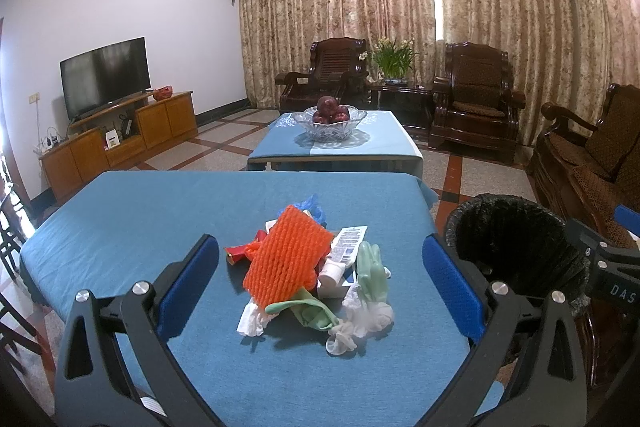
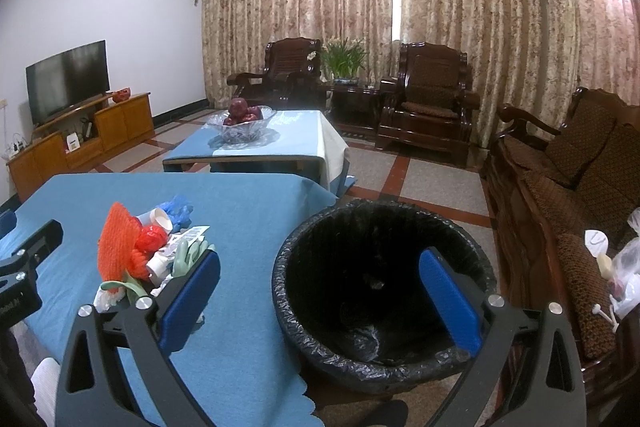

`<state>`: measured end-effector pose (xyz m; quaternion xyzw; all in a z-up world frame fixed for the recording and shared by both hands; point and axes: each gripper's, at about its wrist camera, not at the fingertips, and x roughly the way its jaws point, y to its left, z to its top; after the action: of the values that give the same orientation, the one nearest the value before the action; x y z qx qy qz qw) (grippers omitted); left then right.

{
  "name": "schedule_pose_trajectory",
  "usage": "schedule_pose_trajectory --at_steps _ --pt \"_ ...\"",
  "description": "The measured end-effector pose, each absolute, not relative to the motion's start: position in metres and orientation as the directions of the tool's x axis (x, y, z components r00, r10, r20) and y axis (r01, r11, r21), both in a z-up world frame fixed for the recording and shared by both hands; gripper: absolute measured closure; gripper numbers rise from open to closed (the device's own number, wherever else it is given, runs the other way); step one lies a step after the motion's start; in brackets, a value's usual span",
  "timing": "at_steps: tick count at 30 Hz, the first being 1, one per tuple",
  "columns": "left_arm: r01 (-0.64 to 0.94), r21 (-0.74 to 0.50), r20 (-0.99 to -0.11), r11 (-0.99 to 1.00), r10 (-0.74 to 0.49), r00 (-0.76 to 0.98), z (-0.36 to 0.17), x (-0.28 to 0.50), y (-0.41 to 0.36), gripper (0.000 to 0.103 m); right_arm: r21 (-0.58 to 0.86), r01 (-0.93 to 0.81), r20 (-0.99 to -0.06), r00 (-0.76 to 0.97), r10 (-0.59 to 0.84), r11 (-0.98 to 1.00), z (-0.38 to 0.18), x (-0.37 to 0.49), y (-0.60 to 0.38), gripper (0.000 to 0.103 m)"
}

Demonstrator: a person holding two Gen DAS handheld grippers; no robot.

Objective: Collect trash

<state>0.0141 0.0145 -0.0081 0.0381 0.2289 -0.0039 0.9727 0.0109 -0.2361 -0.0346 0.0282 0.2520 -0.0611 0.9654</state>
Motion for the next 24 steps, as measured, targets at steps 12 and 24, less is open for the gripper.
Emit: schedule_pose_trajectory --at_steps 12,24 --pt "-0.007 0.051 -0.458 0.999 0.030 0.889 -0.031 0.030 0.050 0.004 0.019 0.052 -0.512 0.858 -0.035 0.998 -0.050 0.031 -0.204 0.006" --pt "-0.090 0.095 -0.484 0.991 0.125 0.866 -0.065 0.055 0.104 0.007 0.035 -0.111 -0.603 0.790 0.110 0.993 -0.104 0.097 -0.132 0.041"
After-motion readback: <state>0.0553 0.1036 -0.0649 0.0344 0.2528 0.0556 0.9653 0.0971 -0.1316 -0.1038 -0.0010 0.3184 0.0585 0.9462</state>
